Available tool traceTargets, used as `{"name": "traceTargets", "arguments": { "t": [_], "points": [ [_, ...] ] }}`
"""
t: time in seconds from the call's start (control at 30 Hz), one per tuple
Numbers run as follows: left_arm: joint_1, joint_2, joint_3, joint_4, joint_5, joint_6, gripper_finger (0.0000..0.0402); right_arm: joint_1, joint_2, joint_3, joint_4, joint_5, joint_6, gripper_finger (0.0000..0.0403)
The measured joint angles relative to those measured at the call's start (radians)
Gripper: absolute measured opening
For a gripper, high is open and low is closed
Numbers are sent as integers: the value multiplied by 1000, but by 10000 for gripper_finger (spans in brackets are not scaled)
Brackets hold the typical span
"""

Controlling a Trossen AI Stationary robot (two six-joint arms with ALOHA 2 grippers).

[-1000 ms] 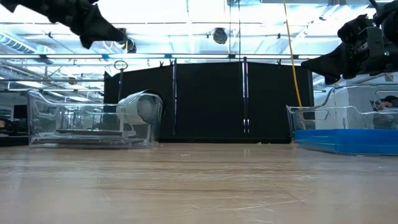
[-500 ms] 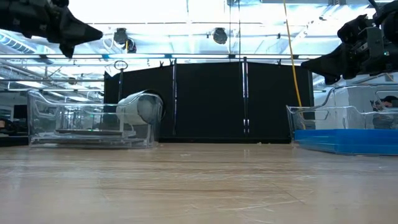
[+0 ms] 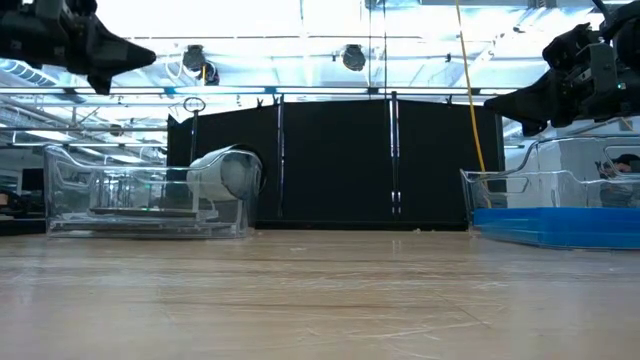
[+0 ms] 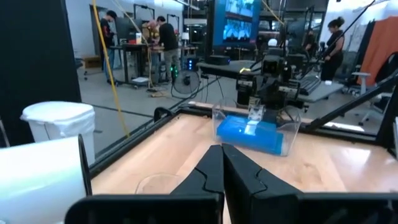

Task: Pick & place jewel cases by type
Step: Return to Home Position

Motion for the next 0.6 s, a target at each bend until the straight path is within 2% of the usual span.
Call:
{"name": "traceTargets", "arguments": {
  "t": [0.47, 0.6],
  "points": [
    [1, 0, -114, 60, -3, -19, 3, 0, 0, 0, 0, 0, 0, 0],
    [2, 0, -141, 92, 23, 1, 3, 0, 0, 0, 0, 0, 0, 0]
  ]
}}
